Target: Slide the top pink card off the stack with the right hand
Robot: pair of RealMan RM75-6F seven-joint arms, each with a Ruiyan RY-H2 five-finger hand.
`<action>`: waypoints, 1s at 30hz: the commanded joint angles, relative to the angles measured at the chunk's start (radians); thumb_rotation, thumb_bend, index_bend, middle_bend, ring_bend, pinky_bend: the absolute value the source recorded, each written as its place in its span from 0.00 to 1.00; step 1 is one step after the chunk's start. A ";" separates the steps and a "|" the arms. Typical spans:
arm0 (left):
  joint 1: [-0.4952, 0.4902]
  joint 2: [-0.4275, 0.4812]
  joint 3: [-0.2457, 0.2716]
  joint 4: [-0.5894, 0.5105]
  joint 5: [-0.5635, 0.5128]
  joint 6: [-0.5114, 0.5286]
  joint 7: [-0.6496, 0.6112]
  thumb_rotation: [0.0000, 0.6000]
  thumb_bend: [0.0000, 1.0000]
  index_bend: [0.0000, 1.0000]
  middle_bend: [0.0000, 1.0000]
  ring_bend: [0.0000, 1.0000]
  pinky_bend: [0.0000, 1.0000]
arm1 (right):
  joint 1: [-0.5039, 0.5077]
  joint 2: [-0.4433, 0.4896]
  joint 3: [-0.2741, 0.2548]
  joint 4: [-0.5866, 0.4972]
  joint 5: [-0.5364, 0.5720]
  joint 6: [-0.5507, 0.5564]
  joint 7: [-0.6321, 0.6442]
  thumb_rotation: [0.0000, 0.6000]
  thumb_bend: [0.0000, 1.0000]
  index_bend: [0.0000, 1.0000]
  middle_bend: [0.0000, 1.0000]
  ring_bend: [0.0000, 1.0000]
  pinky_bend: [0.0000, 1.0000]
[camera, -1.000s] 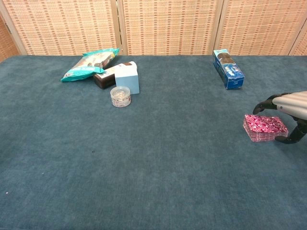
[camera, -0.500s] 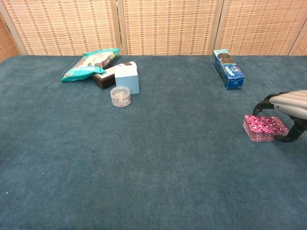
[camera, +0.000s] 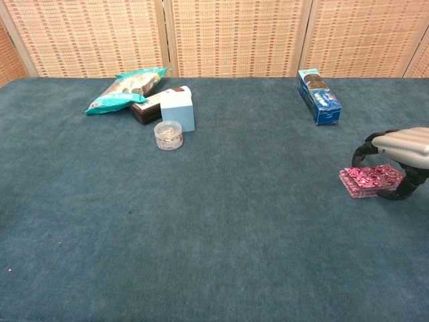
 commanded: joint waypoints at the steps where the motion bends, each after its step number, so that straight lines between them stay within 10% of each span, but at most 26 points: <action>1: 0.001 0.000 0.000 -0.001 0.000 0.001 0.000 1.00 0.49 0.00 0.00 0.03 0.17 | 0.003 -0.003 -0.003 0.002 0.003 0.002 0.000 1.00 0.27 0.29 0.19 0.00 0.00; 30: 0.001 0.005 0.002 0.000 0.005 0.004 -0.004 1.00 0.49 0.00 0.00 0.03 0.17 | 0.017 -0.008 -0.025 -0.002 0.012 0.031 0.000 1.00 0.27 0.40 0.28 0.07 0.00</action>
